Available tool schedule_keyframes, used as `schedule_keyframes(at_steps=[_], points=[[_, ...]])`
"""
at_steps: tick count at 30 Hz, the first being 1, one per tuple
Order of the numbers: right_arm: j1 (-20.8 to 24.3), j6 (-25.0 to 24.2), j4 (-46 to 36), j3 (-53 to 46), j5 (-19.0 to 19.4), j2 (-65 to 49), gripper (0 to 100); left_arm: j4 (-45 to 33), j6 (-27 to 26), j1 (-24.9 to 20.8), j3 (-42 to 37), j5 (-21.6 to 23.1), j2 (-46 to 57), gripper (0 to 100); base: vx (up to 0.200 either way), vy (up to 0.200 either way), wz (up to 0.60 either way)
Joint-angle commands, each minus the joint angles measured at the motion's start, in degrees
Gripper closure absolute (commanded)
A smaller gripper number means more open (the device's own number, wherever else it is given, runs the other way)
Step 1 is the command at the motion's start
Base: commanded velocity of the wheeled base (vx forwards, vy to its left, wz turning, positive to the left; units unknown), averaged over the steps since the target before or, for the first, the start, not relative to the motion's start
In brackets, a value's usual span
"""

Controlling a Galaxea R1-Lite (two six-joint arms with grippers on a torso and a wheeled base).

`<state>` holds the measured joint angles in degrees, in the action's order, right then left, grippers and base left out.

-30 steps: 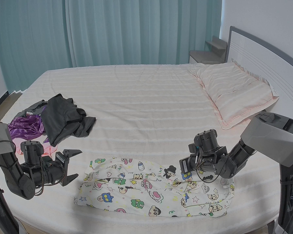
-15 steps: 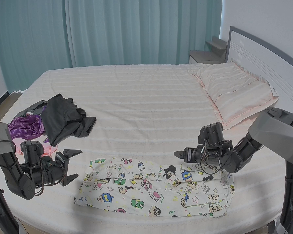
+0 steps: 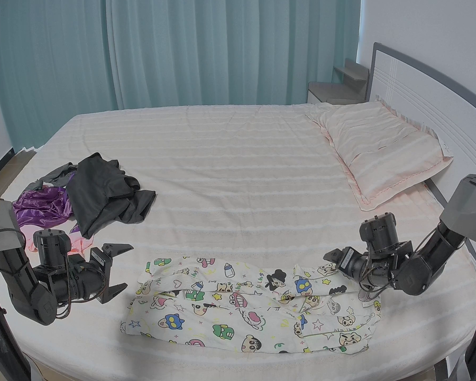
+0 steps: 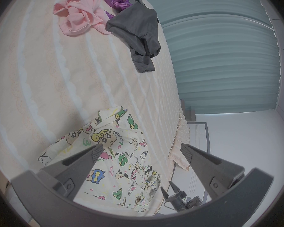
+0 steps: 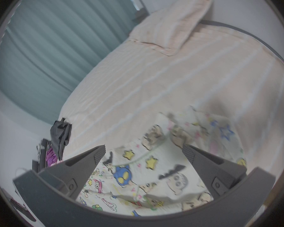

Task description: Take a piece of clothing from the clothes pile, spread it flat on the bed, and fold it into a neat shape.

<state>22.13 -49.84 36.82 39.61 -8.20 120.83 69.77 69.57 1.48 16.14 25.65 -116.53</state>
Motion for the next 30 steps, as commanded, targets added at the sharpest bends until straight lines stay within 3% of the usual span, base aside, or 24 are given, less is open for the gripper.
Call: schedule_keyframes(at_steps=[1,10,30], points=[[-0.2,-4.4,1.7,-8.1,-2.3,-3.1,0,0.0,0.0,0.0,-0.1,-0.1,0.0,0,0.0,0.0,0.0],[1.1,-5.1,17.3,-12.9,-3.7,5.6,0,0.2,0.0,0.0,-0.5,-0.2,0.0,0,0.0,0.0,0.0],[0.3,-7.3,18.3,-9.0,-5.8,9.2,0,0.2,0.0,0.0,-0.5,-0.3,0.0,0,0.0,0.0,0.0]])
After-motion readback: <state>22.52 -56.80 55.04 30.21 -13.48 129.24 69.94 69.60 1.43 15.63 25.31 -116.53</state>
